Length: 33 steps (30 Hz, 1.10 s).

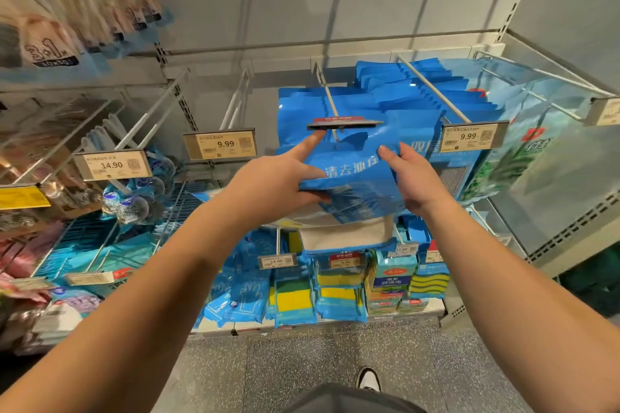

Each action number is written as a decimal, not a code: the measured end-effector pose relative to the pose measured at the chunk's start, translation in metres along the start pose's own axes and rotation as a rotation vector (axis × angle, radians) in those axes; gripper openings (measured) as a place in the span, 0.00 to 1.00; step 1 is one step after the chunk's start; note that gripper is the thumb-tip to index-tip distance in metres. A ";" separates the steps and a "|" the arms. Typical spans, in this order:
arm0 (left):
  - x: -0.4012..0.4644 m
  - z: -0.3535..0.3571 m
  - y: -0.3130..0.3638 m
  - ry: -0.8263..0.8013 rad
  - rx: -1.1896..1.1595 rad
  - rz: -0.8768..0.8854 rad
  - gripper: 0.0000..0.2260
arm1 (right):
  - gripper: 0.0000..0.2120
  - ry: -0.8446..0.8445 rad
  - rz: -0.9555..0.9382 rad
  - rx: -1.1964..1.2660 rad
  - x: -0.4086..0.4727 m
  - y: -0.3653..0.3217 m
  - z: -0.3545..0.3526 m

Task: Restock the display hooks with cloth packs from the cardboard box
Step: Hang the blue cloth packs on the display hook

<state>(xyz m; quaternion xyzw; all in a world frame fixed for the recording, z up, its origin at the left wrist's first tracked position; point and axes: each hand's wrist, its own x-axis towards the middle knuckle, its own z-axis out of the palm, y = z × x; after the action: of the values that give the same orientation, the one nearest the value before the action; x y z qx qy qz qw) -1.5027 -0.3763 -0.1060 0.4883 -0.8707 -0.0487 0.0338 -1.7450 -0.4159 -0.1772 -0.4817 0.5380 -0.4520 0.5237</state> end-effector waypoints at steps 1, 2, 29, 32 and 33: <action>0.000 -0.001 -0.001 0.000 0.003 0.002 0.15 | 0.17 0.021 -0.018 0.004 0.000 -0.001 0.001; 0.000 -0.001 -0.001 0.001 0.007 0.004 0.16 | 0.18 0.010 -0.028 0.023 -0.001 -0.002 0.003; 0.004 0.000 -0.010 -0.027 -0.045 0.022 0.14 | 0.29 0.035 0.027 0.197 0.005 -0.010 0.015; 0.004 0.000 -0.013 -0.027 -0.085 0.020 0.13 | 0.28 0.063 0.020 0.220 0.025 -0.004 0.015; 0.004 0.001 -0.014 -0.028 -0.105 0.017 0.13 | 0.23 0.077 0.016 0.205 0.028 -0.004 0.016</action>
<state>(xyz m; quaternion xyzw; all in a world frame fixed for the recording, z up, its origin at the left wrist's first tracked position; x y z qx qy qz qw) -1.4933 -0.3873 -0.1081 0.4778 -0.8713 -0.1010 0.0476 -1.7284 -0.4442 -0.1774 -0.4034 0.5125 -0.5187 0.5529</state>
